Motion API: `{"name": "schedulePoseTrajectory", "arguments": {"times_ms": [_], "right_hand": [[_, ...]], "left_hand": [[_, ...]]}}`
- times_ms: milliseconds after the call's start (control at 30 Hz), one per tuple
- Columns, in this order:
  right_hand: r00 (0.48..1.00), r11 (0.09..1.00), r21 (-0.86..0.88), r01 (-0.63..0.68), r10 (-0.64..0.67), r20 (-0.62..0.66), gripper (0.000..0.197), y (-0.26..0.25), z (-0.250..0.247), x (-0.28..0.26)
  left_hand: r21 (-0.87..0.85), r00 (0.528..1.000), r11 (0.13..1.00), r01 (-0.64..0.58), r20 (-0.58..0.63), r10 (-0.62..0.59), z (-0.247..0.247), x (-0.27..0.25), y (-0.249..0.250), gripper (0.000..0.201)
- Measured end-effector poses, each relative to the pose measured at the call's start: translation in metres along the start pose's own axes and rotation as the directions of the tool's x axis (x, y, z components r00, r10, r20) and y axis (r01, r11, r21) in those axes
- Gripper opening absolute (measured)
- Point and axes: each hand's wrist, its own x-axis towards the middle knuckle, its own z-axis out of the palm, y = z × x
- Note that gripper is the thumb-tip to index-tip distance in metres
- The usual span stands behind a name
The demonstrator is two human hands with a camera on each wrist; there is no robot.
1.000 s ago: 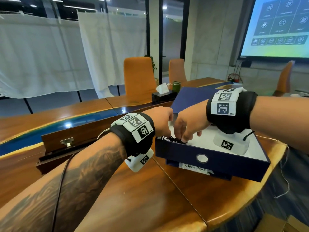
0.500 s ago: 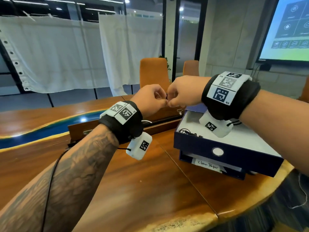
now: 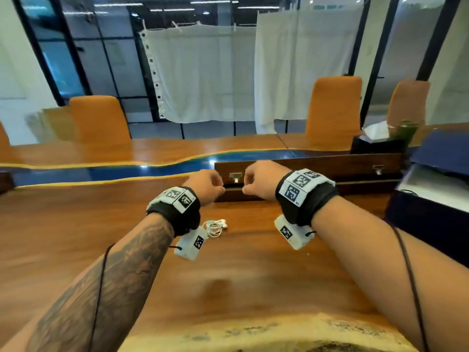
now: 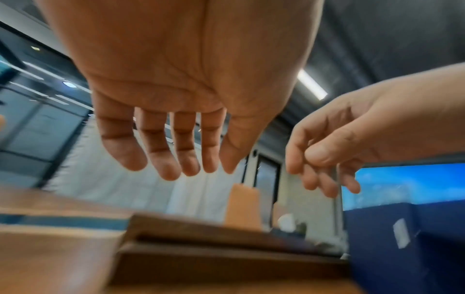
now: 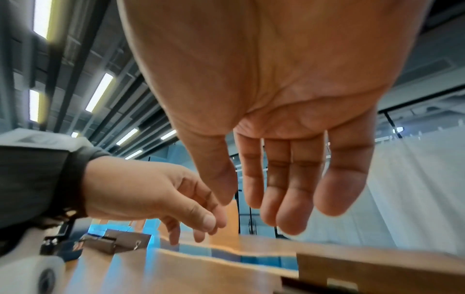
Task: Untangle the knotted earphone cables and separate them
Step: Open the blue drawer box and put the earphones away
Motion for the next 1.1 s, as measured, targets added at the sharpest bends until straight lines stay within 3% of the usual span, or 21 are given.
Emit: {"name": "schedulePoseTrajectory", "arguments": {"times_ms": [100,333,467,600,700,867,967,1033,1100], "right_hand": [[0.991,1.000,-0.009,-0.023,0.024,0.131,0.023,-0.012,0.054,0.027],[0.951,0.991,-0.063,-0.118,0.131,0.281,0.026,-0.006,0.145,0.084],[0.938,0.993,-0.060,-0.102,0.116,0.326,0.032,-0.003,0.172,0.107],[0.912,0.995,-0.093,-0.046,0.080,0.402,0.056,-0.007,0.183,0.119],[0.904,0.994,-0.104,-0.009,0.053,0.423,0.046,-0.007,0.186,0.122],[0.943,0.998,0.023,-0.062,0.051,0.328,0.029,0.001,0.180,0.114],[0.958,0.979,0.144,-0.141,0.098,0.270,0.038,0.005,0.181,0.104],[0.955,0.975,0.165,-0.148,0.098,0.281,0.043,0.006,0.177,0.094],[0.956,0.978,0.152,-0.145,0.098,0.277,0.030,0.008,0.168,0.083]], "left_hand": [[0.123,0.989,0.986,0.110,0.088,-0.121,0.024,0.001,-0.044,0.004],[0.211,0.941,0.951,0.227,0.205,-0.270,0.074,0.026,-0.086,0.036],[0.299,0.915,0.928,0.222,0.265,-0.304,0.099,0.029,-0.094,0.045],[0.253,0.925,0.930,0.267,0.202,-0.321,0.110,0.053,-0.103,0.046],[0.298,0.900,0.916,0.269,0.260,-0.349,0.116,0.058,-0.101,0.044],[0.343,0.917,0.921,0.183,0.278,-0.285,0.112,0.053,-0.095,0.018],[0.246,0.915,0.950,0.190,0.307,-0.262,0.119,0.051,-0.097,0.013],[0.141,0.942,0.979,0.148,0.280,-0.183,0.113,0.044,-0.091,0.011],[0.043,0.966,0.991,0.127,0.222,-0.133,0.111,0.041,-0.088,0.012]]}}
